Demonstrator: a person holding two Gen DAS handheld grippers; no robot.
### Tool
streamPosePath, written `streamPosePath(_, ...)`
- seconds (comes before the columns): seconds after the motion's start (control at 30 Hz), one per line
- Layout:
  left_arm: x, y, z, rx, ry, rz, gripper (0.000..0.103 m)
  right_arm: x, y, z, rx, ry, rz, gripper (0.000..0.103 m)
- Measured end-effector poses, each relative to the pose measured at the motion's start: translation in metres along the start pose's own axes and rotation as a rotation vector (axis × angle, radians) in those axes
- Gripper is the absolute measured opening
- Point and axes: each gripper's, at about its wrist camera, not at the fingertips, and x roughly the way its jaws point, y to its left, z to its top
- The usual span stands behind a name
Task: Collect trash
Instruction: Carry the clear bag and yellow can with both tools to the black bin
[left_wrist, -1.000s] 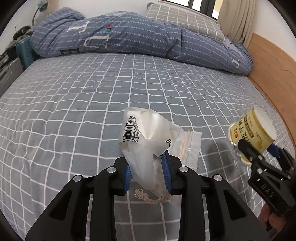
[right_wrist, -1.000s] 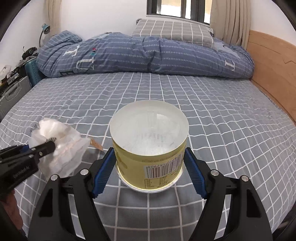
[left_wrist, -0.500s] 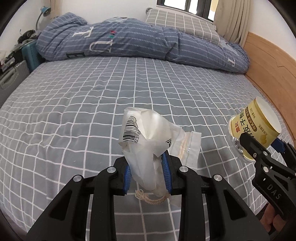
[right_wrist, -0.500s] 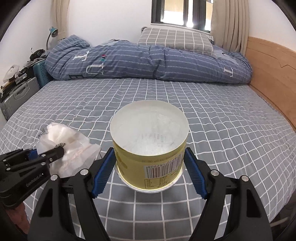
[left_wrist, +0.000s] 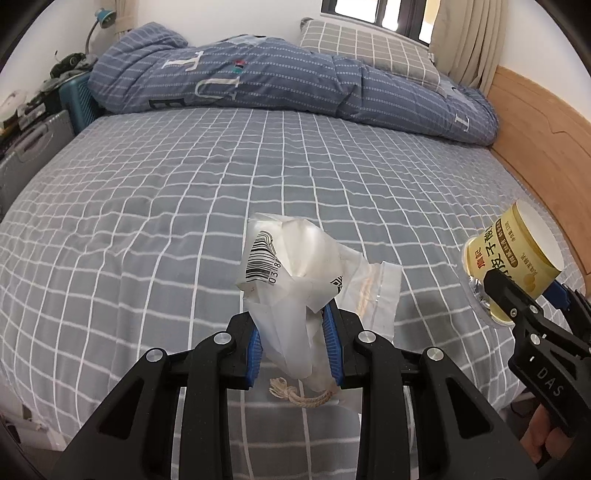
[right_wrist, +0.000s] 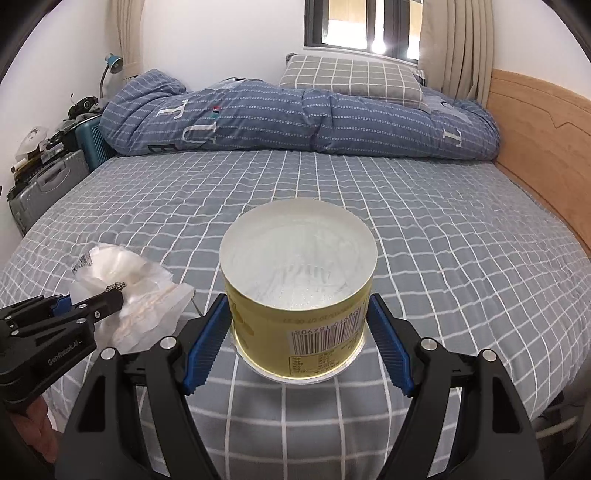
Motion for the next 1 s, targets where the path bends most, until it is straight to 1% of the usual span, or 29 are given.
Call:
streamPosePath(0.37, -0.033, -0.008, -0.03, -0.013, 0.0, -0.026, 0.028, -0.038, 0.008, -0.029, 0.0, 0.013, 0.019, 0.072)
streamPosePath(0.5, -0.043, -0.015, -0.045, 0.004, 0.006, -0.027, 0.028, -0.049, 0.011, -0.038, -0.001, 0.018, 0.026, 0.072)
streamPosePath(0.7, -0.061, -0.016, -0.062, 0.011, 0.006, -0.014, 0.028, -0.071, 0.01, -0.045, 0.014, 0.01, 0.047, 0.072)
streamPosePath(0.8, -0.071, -0.014, -0.071, 0.012, 0.01, 0.007, 0.028, -0.082, 0.012, -0.051, 0.007, 0.006, 0.055, 0.072)
streamPosePath(1.0, -0.088, -0.008, -0.09, 0.013, 0.016, 0.013, 0.028, -0.098, 0.024, -0.067, -0.019, 0.013, 0.064, 0.072)
